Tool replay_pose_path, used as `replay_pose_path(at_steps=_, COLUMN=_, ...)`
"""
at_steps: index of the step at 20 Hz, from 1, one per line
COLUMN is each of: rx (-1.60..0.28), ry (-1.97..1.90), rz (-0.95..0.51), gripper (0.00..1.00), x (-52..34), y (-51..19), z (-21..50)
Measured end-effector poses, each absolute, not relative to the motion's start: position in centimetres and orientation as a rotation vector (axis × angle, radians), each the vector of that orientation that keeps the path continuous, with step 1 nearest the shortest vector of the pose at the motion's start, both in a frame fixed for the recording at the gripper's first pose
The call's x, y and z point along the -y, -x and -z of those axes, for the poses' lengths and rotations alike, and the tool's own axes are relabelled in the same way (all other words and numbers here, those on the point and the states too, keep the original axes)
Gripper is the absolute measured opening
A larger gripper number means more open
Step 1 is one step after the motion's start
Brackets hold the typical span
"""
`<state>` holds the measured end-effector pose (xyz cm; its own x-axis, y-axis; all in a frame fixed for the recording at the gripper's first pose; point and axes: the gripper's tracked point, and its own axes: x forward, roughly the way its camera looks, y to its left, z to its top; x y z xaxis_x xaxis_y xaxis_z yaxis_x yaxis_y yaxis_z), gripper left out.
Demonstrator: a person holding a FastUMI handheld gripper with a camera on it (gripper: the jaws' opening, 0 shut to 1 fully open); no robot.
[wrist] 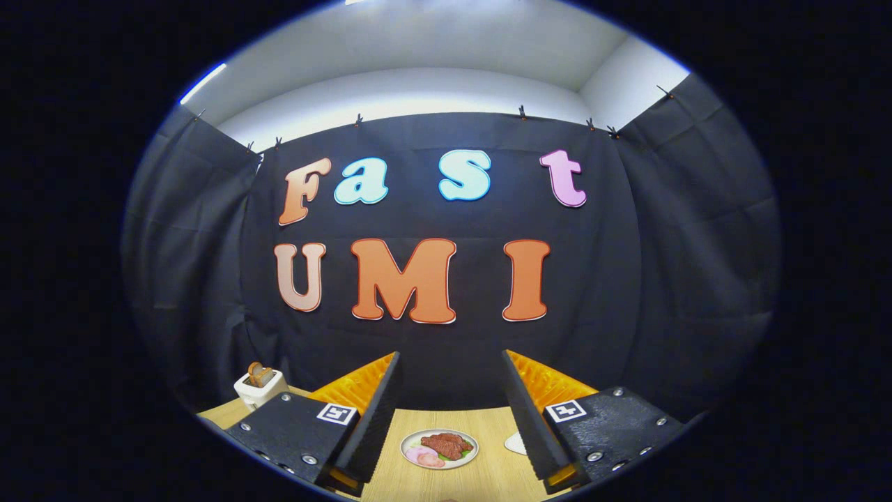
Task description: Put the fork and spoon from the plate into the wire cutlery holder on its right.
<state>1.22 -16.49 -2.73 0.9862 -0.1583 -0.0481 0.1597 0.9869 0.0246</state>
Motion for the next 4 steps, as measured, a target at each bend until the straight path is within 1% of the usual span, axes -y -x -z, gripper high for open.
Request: replay_pose_path(at_steps=4, rx=0.014, ry=-0.02, rz=0.131, gripper=0.88, x=15.47, y=-1.66, z=1.86)
